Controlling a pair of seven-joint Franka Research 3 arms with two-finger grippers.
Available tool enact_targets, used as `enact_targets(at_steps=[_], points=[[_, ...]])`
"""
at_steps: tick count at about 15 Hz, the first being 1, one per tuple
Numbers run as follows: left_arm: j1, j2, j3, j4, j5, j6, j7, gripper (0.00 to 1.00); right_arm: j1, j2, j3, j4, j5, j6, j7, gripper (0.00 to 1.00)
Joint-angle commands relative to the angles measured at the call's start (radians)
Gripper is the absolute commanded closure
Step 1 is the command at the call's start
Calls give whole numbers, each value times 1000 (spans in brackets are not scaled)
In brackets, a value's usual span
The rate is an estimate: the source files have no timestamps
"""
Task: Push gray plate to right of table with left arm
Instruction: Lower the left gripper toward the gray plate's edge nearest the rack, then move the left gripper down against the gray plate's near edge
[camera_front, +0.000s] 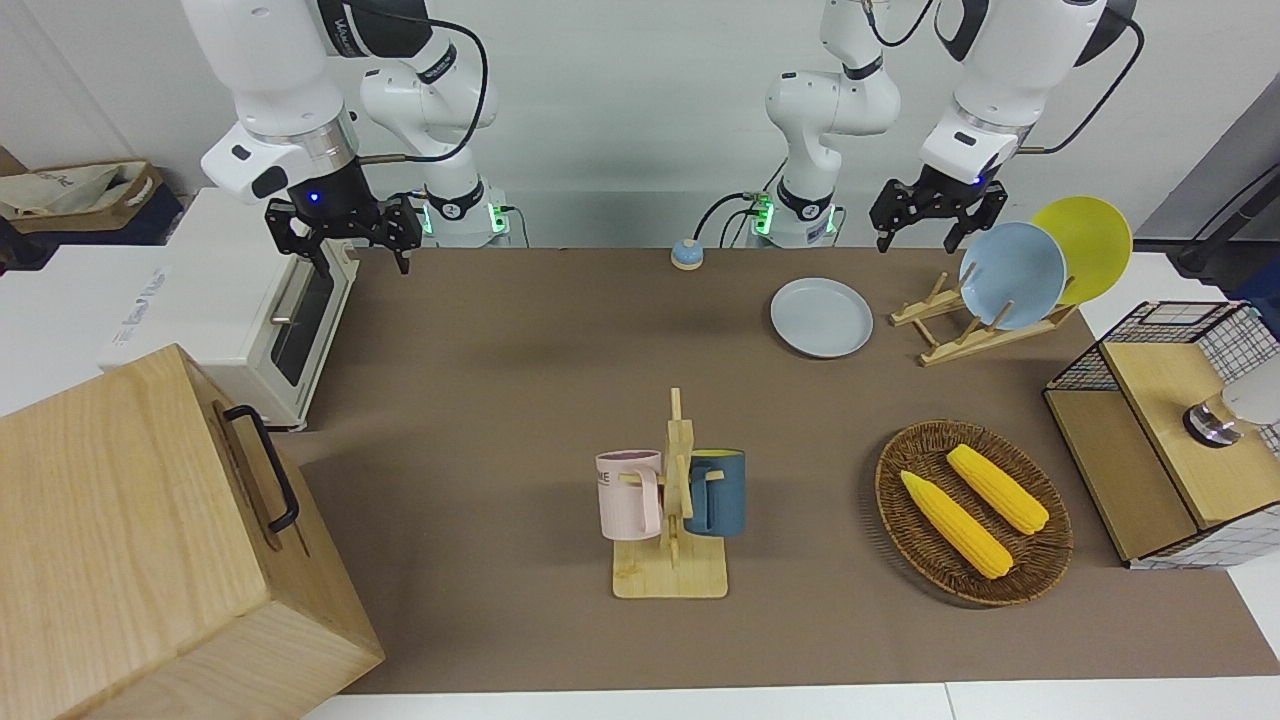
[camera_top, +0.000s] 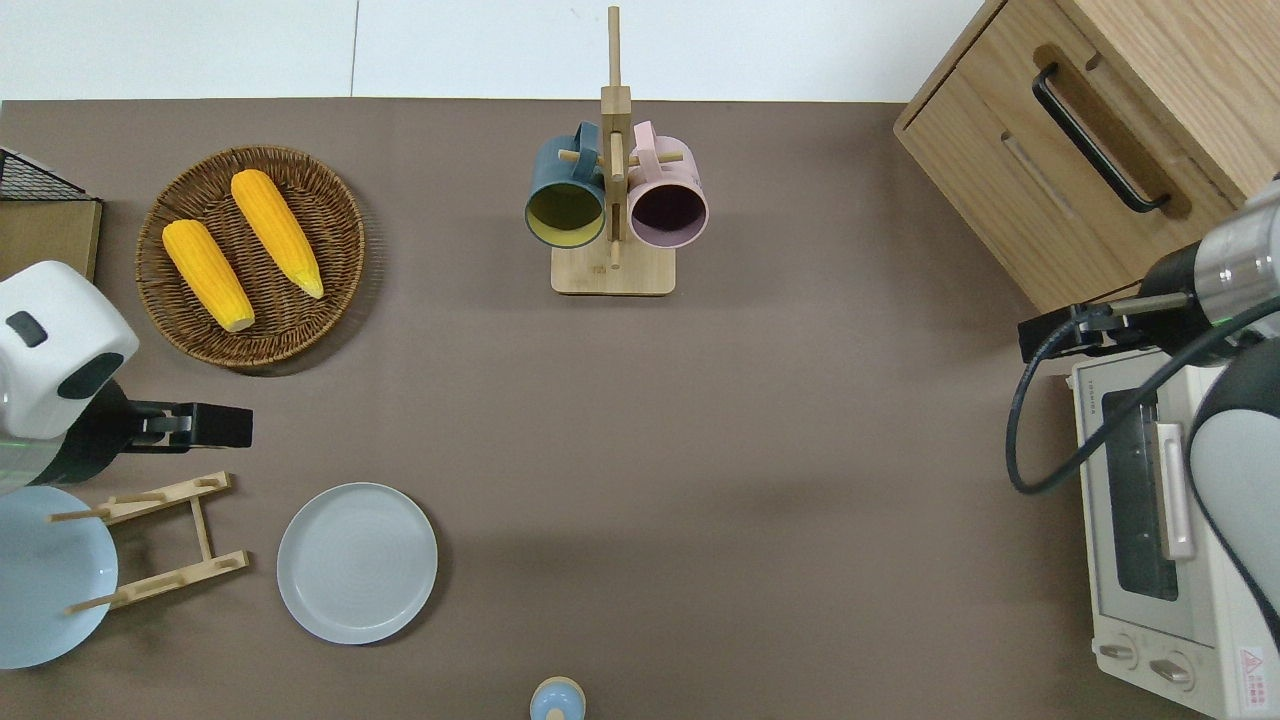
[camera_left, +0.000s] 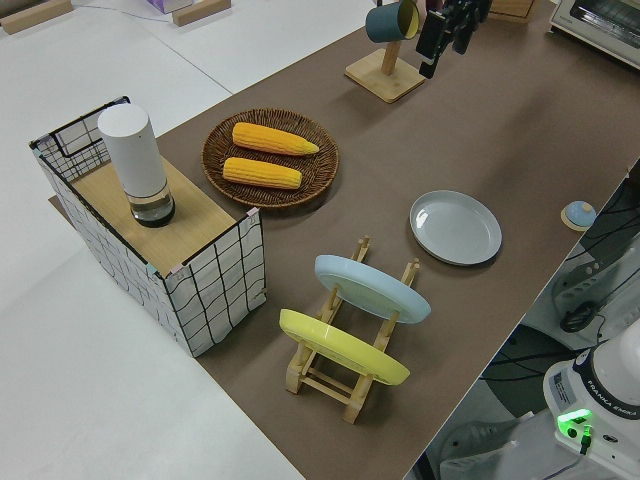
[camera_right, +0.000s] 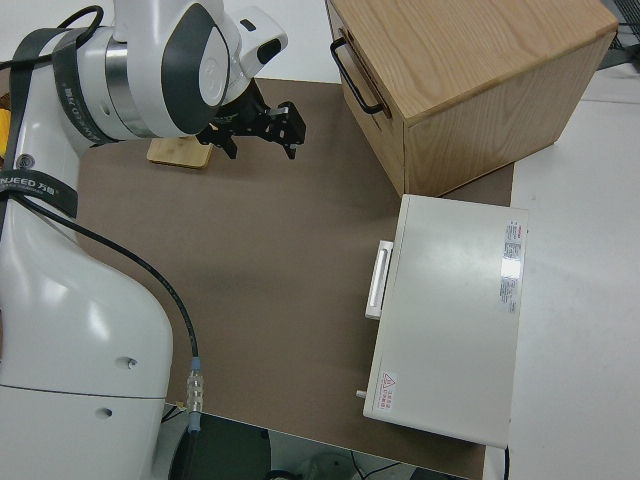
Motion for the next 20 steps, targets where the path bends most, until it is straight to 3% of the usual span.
enact_targets(at_steps=[1, 11, 15, 20], points=[[9, -6, -8, 5, 13, -8, -1, 9, -1, -6, 0, 1, 7, -10, 3, 17], [4, -67, -10, -69, 4, -30, -7, 9, -1, -6, 0, 1, 7, -10, 3, 17], [9, -156, -8, -199, 4, -7, 11, 9, -1, -6, 0, 1, 7, -10, 3, 17], [7, -189, -8, -294, 2, 44, 11, 9, -1, -6, 0, 1, 7, -10, 3, 17]])
